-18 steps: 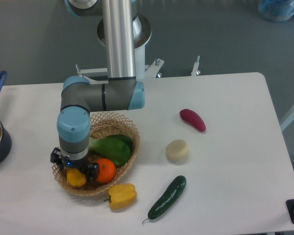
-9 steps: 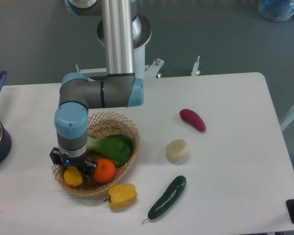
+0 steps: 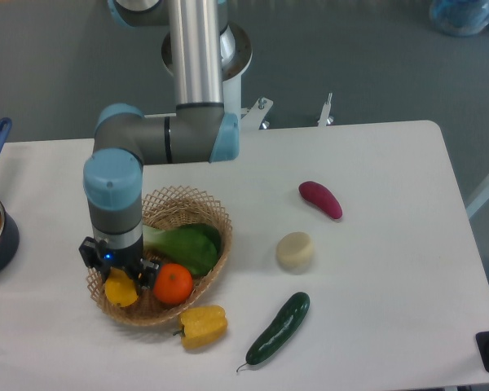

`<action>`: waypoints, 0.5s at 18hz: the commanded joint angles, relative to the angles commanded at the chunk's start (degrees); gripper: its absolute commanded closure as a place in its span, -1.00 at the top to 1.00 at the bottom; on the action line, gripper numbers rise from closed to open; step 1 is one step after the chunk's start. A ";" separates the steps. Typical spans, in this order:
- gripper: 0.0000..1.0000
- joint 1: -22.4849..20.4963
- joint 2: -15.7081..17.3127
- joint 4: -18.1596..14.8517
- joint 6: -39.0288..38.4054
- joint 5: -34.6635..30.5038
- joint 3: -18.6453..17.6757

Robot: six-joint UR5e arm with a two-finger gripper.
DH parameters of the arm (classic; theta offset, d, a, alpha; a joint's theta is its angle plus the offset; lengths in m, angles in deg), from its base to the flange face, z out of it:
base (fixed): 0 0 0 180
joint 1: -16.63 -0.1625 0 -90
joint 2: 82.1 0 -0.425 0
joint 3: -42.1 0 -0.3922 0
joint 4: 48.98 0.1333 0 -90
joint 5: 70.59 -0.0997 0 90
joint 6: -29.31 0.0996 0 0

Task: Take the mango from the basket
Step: 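Lift the held mango out of the basket and carry it aside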

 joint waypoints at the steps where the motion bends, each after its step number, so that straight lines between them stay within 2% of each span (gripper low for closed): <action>1: -0.32 -0.96 0.44 0.00 0.09 -0.87 0.35; 4: -0.32 -6.66 2.29 0.18 2.53 -5.18 1.67; 9: -0.32 -15.28 5.10 0.09 14.38 -5.10 2.64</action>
